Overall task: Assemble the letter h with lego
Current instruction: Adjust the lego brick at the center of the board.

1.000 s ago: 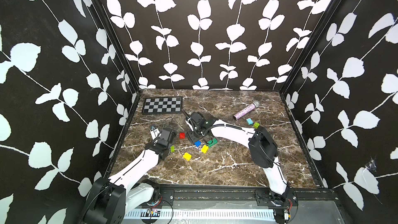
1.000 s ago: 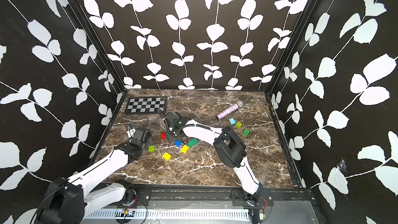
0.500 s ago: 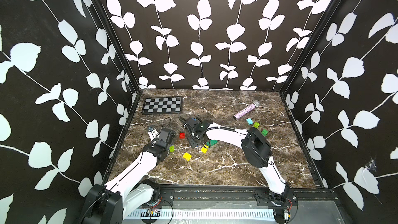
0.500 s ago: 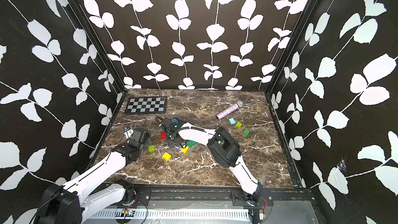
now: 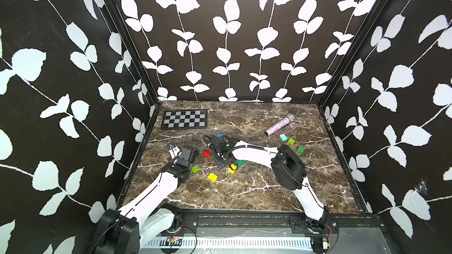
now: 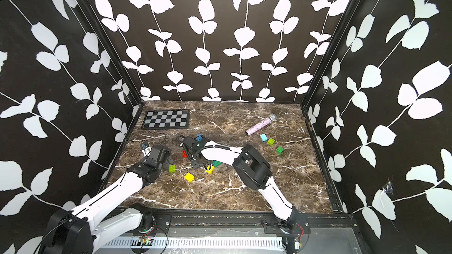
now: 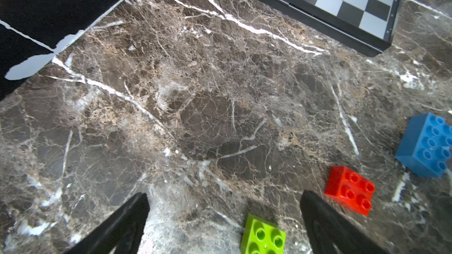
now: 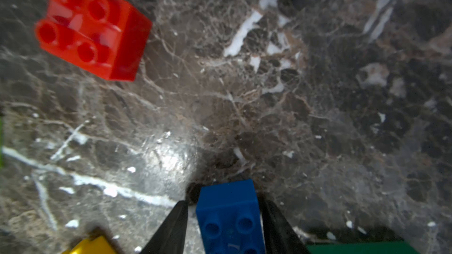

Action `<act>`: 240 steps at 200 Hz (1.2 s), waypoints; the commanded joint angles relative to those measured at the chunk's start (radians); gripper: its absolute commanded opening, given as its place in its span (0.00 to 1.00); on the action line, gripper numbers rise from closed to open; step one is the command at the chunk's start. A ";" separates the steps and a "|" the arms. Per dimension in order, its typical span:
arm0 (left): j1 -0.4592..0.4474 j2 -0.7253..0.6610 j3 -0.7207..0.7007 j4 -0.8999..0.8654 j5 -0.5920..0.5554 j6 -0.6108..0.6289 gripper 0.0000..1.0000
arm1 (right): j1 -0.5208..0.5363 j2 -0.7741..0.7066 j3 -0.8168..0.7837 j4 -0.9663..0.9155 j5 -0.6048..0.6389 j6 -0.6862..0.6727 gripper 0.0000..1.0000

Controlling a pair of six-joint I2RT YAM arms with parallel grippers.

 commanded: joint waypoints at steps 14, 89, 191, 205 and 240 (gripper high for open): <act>0.008 -0.020 0.003 -0.004 0.031 0.007 0.99 | -0.013 -0.004 -0.017 -0.014 0.048 0.114 0.39; 0.008 -0.065 -0.026 0.083 0.119 0.103 0.99 | -0.067 -0.039 -0.094 0.072 0.096 0.375 0.43; -0.017 0.095 0.058 0.169 0.362 0.318 0.99 | -0.090 -0.227 -0.166 0.192 0.074 0.253 0.74; -0.031 0.169 0.090 0.165 0.380 0.343 0.99 | -0.103 -0.338 -0.235 0.203 0.120 0.169 0.76; -0.081 0.386 0.261 0.068 0.366 0.380 0.95 | -0.204 -0.621 -0.584 0.382 0.205 -0.036 0.74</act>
